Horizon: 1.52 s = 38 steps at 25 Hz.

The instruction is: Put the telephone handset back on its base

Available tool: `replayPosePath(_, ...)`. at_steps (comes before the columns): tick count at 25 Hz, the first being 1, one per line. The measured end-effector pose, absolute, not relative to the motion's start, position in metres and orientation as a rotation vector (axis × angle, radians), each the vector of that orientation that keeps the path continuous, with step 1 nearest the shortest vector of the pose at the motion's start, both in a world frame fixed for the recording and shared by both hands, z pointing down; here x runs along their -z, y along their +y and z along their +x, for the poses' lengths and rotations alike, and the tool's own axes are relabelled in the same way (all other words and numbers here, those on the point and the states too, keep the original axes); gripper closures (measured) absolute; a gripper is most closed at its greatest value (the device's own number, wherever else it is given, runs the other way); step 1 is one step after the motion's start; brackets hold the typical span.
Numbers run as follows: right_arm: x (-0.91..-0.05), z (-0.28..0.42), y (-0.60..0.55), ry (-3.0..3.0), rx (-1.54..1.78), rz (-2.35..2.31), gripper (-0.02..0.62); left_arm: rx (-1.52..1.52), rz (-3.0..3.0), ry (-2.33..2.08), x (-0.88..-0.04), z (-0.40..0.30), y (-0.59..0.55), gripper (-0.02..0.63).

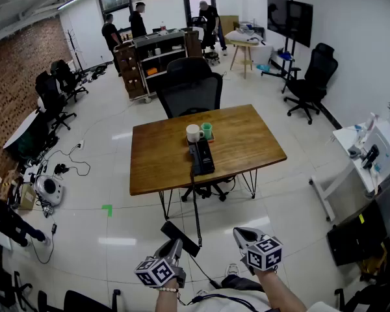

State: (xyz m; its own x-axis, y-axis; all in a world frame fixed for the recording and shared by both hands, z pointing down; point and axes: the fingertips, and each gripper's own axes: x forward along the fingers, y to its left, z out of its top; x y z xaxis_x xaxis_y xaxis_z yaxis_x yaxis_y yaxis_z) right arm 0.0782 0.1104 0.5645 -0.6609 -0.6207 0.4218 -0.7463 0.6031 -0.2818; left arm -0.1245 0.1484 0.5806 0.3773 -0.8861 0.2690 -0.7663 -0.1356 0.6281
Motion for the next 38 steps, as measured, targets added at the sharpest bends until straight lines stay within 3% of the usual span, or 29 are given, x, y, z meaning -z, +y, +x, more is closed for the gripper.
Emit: replayPosePath(38, -0.590, 0.126, 0.002, -2.615, -0.756, 0.919, 0.595, 0.182, 1.811, -1.680, -0.571, -0.124, 0.055, 0.538)
